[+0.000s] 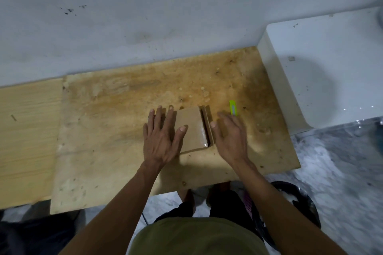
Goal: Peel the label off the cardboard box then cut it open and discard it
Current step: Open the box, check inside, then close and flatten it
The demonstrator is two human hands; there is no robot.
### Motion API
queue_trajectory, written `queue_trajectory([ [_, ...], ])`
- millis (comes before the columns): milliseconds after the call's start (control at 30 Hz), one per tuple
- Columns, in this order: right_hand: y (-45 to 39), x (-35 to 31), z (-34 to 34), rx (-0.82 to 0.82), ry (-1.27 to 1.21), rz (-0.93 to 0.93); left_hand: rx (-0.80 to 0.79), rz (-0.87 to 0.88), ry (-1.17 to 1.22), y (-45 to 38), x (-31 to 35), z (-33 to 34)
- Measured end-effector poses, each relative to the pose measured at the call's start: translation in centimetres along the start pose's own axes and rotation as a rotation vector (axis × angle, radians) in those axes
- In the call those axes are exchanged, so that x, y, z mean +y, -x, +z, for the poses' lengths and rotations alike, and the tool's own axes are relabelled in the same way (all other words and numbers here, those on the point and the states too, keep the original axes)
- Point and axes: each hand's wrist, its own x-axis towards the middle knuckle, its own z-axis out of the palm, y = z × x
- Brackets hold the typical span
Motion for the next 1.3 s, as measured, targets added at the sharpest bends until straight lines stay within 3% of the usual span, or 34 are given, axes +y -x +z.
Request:
queue_trajectory([
  [200,1.9,-1.8,2.8,-0.105,0.029,-0.070,0.177,-0.019,0.095,2.0,-0.7,-1.0],
  [300,2.3,-1.6,3.2,-0.154,0.063,-0.066,0.108,-0.072,0.126,3.3,-1.8,-0.9],
  [467,2.5,-1.0,3.0,-0.241,0.021,0.113,0.011,-0.195,0.297,3.8,-4.2,-1.4],
  [967,3.2,-1.3,4.3,-0.447,0.134,0.219,-0.159,-0.254,0.519,4.8,-5.9,-1.1],
  [1300,1.6,-4.5,1.7,-0.288,-0.090,0.133,0.025,-0.353,0.794,4.5,-4.4,-3.0],
])
